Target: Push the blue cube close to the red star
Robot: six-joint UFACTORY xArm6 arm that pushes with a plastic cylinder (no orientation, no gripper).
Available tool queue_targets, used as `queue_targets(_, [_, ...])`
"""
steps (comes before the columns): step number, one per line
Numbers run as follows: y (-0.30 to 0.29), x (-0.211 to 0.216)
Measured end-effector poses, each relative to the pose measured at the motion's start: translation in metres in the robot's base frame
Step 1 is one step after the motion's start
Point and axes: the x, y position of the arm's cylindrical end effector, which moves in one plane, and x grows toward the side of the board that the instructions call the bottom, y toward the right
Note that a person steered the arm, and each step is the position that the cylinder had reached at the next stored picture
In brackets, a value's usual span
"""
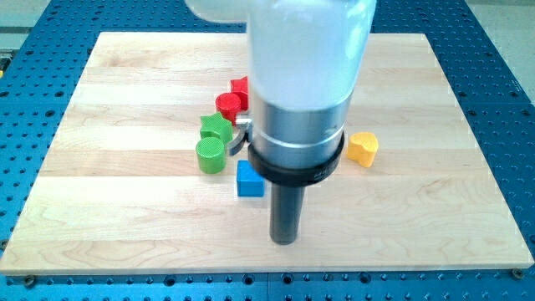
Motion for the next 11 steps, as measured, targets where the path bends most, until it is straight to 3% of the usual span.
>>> queue_targets(1, [-0.032,-0.036])
queue_targets(4, [-0.039,-0.133])
queue_targets(6, [-0.039,-0.153])
queue_targets(7, [-0.039,-0.152])
queue_targets(9, [-0.027,-0.096])
queue_targets(10, [-0.049,-0.087])
queue_targets(11, [-0.068,-0.041])
